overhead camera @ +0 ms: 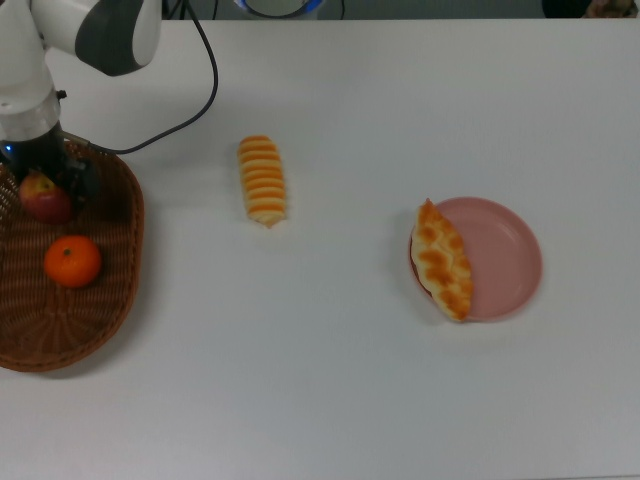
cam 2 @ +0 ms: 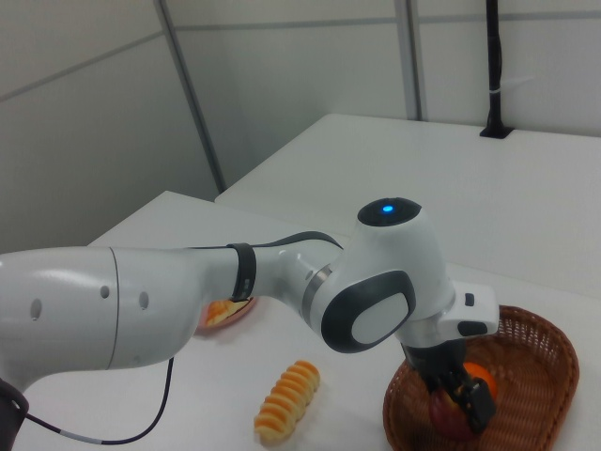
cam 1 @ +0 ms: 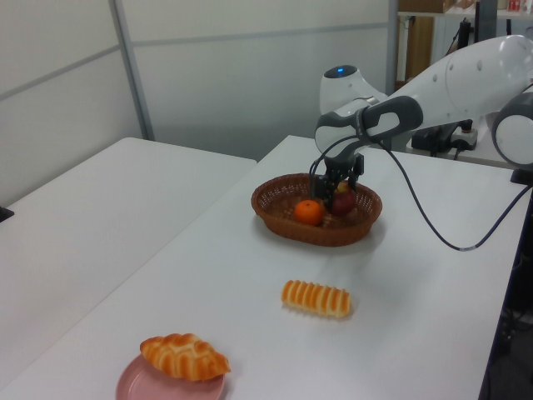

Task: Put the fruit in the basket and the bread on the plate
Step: 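Carry the apple into the basket beside the orange and release, then move the gripper down to the ridged spiral bread roll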

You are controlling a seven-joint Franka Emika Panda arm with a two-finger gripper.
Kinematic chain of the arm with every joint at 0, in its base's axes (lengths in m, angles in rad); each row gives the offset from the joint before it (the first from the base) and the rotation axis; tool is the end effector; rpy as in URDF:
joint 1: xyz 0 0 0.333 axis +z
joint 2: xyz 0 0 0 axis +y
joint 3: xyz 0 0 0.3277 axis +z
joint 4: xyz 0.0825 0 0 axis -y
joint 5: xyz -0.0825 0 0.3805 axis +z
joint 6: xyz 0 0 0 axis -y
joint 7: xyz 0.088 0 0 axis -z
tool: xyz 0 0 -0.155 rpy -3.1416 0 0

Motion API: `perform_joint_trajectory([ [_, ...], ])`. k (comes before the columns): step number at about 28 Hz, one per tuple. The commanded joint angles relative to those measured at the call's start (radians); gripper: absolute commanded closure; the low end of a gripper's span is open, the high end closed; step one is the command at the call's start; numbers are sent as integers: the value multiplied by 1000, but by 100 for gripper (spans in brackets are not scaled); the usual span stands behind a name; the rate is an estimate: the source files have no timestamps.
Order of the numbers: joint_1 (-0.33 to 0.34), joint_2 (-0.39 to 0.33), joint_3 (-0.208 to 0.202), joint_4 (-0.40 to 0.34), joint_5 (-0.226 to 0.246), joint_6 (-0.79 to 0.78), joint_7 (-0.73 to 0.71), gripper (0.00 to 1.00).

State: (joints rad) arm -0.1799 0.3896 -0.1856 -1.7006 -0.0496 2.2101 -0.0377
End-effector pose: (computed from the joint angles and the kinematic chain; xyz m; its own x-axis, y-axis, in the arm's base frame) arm 0.6355 -0.2360 0.3486 0.9555 -0.2702 0.1182 -0.2837 -0.9517 0.1176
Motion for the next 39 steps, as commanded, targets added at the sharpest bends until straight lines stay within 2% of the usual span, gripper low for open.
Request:
perform_joint_trajectory([
  [1,5,-11,-6,18,19,-10,-100,0],
  [4,5,-12,-6,18,19,-12,-93,0],
  [10,23,-70,6,19,39,-82,-74,0],
  [18,158,-127,57,-1,47,-217,-4,0],
  [20,187,-133,89,-22,60,-219,18,0],
  [24,198,-135,150,-43,93,-219,21,0],
  [25,206,-135,182,-65,93,-216,30,0],
  [27,220,-135,199,-91,85,-211,47,0],
  [29,240,-136,199,-120,77,-207,58,0],
  [36,273,-130,199,-200,-7,-138,64,0],
  [39,269,-118,199,-209,-38,-121,64,0],
])
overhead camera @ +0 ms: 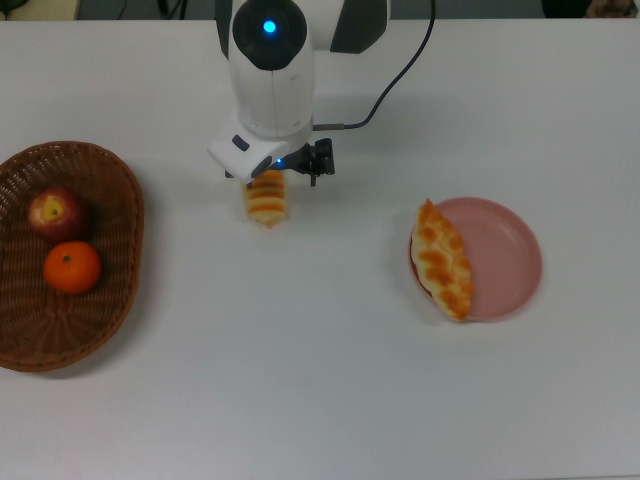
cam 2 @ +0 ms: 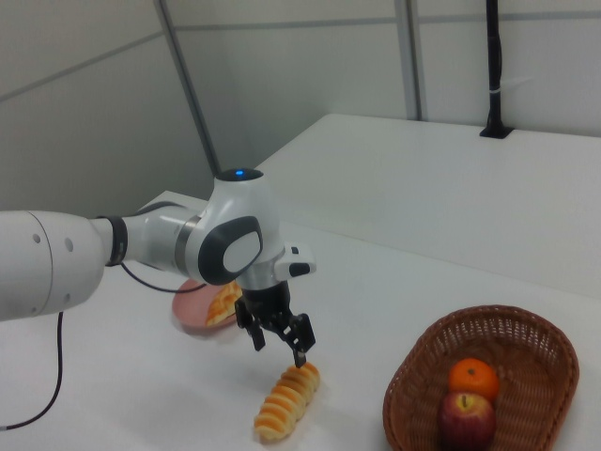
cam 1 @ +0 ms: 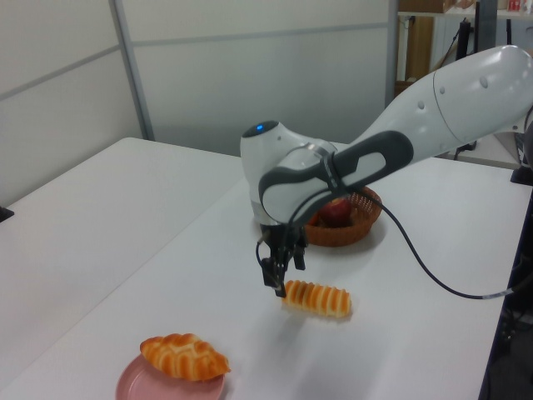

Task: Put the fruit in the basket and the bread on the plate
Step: 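Move the gripper down to the ridged spiral bread roll, then close the gripper on the end of the spiral roll and lift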

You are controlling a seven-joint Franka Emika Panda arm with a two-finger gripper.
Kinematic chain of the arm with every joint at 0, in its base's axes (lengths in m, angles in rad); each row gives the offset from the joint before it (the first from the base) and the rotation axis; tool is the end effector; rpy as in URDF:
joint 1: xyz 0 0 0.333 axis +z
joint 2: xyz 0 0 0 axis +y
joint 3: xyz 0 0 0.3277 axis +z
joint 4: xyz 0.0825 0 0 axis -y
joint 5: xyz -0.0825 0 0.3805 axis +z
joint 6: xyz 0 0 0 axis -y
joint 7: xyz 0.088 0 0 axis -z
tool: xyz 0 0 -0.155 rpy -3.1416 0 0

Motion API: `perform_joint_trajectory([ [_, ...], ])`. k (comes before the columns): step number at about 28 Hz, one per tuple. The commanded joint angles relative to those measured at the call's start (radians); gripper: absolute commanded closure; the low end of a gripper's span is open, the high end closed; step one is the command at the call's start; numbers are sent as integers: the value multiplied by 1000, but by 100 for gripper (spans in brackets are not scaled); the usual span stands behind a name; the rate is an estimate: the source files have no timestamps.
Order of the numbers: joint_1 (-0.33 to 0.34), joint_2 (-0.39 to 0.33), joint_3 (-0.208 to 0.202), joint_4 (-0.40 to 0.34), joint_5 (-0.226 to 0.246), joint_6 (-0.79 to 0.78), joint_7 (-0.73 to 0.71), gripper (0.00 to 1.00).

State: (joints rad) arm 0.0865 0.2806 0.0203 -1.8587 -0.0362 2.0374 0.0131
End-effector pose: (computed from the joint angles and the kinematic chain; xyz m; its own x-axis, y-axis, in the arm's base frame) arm 0.6039 0.0607 0.3266 0.9888 0.1090 -0.1015 0.1122 -0.9933 0.0262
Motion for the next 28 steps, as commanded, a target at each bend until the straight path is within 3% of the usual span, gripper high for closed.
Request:
perform_joint_trajectory([
  [1,1,-6,-8,-59,-60,58,13,0],
  [6,-4,5,-16,-114,-138,119,14,0],
  [9,-4,5,-17,-131,-152,148,34,0],
  [12,-4,12,-17,-137,-156,162,64,17],
  [14,-2,14,-16,-137,-156,162,67,37],
  [15,-1,14,-16,-137,-156,162,73,55],
  [16,-1,12,-16,-137,-156,161,79,64],
  [20,-2,5,-16,-126,-153,158,134,88],
  [28,-2,-32,-13,-50,-116,87,171,88],
])
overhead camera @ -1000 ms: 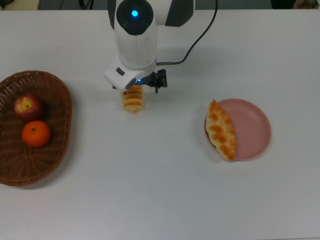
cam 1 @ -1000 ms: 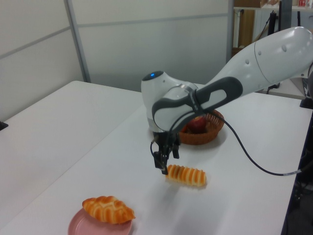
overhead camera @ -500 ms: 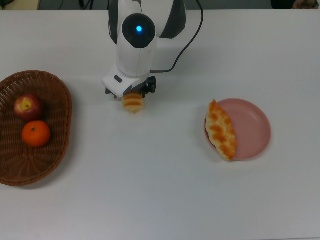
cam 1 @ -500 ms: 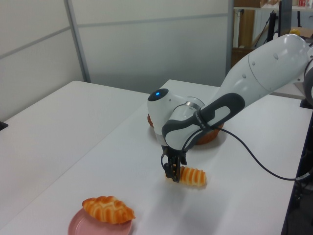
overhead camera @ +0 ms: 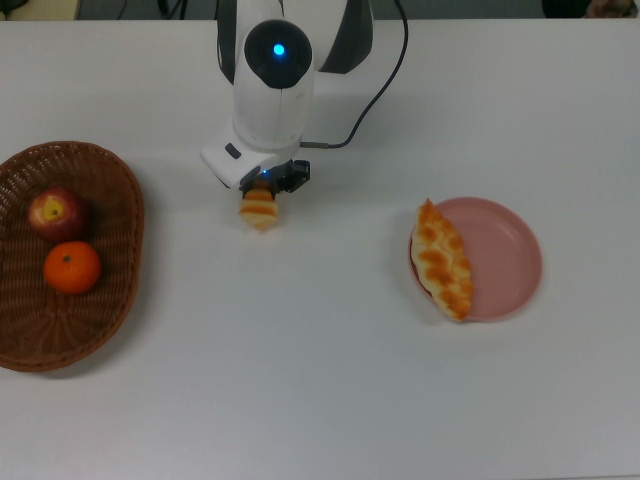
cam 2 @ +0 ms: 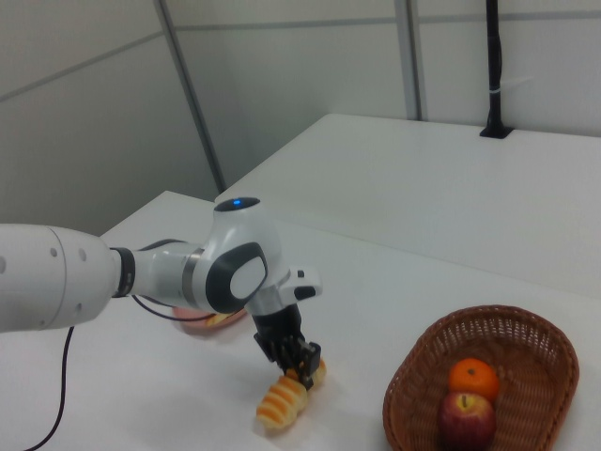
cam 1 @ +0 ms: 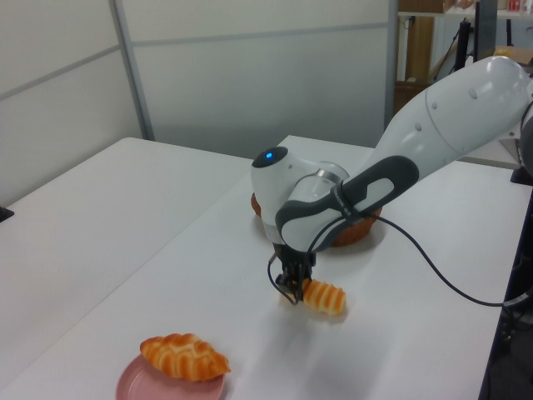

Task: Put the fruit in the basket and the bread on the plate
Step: 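Close the gripper on the end of the spiral roll and lift, then carry the spiral roll onto the plate beside the croissant and release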

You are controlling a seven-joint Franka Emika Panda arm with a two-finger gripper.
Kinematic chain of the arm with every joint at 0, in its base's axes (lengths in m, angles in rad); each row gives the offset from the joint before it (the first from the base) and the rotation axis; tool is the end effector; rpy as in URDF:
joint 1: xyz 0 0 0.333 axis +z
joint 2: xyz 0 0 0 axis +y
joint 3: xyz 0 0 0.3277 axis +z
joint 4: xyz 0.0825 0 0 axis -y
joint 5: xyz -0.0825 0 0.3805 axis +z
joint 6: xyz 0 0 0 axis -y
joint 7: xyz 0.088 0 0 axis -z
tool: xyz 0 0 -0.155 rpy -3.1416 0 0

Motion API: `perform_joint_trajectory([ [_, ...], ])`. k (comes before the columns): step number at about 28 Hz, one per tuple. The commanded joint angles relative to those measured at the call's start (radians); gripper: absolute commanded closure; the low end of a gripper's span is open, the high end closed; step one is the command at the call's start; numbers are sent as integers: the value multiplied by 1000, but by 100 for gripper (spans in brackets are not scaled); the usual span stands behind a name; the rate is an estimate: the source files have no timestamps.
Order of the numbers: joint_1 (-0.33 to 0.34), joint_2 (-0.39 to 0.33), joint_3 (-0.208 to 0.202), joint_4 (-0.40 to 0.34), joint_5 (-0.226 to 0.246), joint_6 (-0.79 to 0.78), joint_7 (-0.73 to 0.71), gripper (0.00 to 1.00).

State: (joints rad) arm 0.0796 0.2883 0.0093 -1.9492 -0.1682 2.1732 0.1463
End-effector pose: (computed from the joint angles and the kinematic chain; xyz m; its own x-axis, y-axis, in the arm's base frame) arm 0.5996 0.0402 0.2938 0.9980 0.0386 -0.0507 0.0453 -0.9894 0.1378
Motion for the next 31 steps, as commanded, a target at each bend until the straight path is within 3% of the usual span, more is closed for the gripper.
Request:
perform_joint_trajectory([
  [1,6,-41,1,61,24,-67,42,88],
  [7,32,-43,6,200,104,-168,64,86],
  [18,233,-24,6,288,85,-155,263,86],
  [23,328,17,6,338,27,-124,370,86],
  [31,400,160,6,377,-142,51,594,86],
])
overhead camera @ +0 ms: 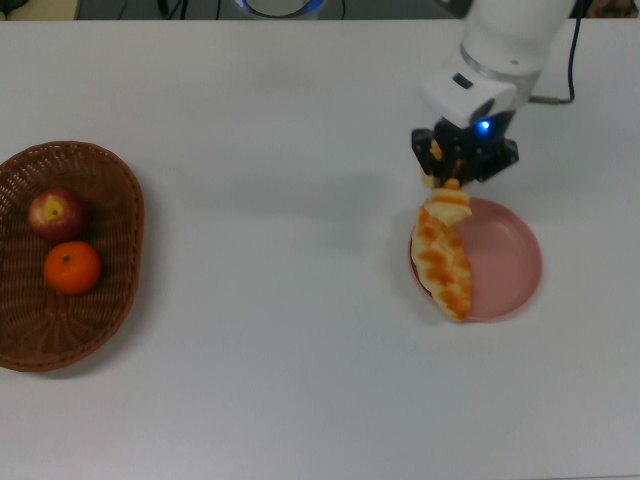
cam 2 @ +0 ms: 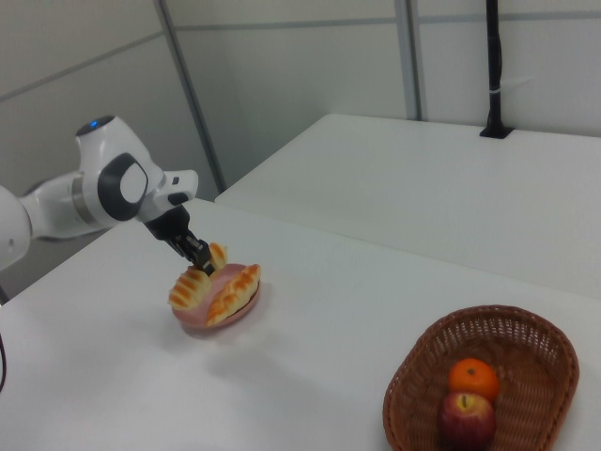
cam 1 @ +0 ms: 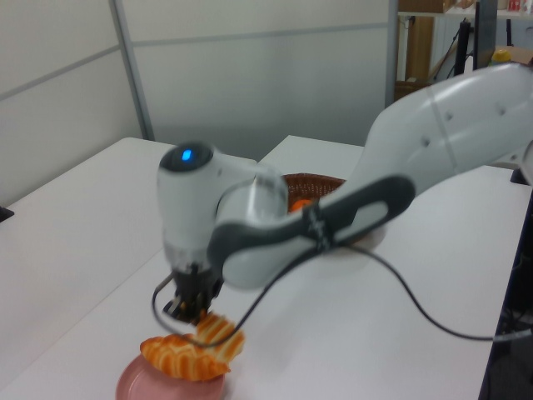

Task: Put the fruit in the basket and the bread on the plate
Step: 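Carry the spiral roll onto the plate beside the croissant and release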

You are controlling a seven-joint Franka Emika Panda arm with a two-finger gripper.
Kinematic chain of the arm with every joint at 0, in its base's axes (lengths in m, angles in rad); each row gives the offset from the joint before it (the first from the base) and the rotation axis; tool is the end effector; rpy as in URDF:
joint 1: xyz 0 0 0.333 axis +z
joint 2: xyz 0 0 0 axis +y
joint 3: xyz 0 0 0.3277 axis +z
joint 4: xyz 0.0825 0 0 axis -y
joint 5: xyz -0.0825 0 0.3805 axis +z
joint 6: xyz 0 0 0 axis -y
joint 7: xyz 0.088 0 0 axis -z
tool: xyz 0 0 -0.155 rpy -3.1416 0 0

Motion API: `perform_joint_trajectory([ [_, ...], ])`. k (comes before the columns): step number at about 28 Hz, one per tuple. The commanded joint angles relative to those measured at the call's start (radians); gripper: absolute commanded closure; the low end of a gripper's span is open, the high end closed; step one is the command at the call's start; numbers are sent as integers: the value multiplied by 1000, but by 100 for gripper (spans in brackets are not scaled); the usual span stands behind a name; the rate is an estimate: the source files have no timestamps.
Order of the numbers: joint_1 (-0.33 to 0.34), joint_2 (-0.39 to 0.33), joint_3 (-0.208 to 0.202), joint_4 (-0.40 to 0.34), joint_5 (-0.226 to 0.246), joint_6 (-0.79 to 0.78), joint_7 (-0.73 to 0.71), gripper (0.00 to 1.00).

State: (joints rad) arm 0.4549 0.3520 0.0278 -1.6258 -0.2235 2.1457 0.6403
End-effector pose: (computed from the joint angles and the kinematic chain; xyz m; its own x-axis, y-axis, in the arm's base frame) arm 0.6169 0.3006 0.4010 0.9695 -0.0448 0.2411 -0.0616 -0.9961 0.0626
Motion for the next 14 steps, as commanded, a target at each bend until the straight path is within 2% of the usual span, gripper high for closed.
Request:
perform_joint_trajectory([
  [1,31,113,-12,53,-117,110,126,86],
  [6,37,133,-12,53,-135,190,144,86],
  [8,39,137,-11,53,-135,198,144,83],
  [9,45,137,-11,53,-134,198,144,78],
  [10,48,137,-11,53,-134,198,144,68],
  [11,50,137,-11,53,-132,198,142,48],
  [12,50,137,-11,53,-132,197,142,18],
  [13,51,137,-11,53,-138,197,139,0],
  [14,54,137,-11,53,-143,197,139,0],
])
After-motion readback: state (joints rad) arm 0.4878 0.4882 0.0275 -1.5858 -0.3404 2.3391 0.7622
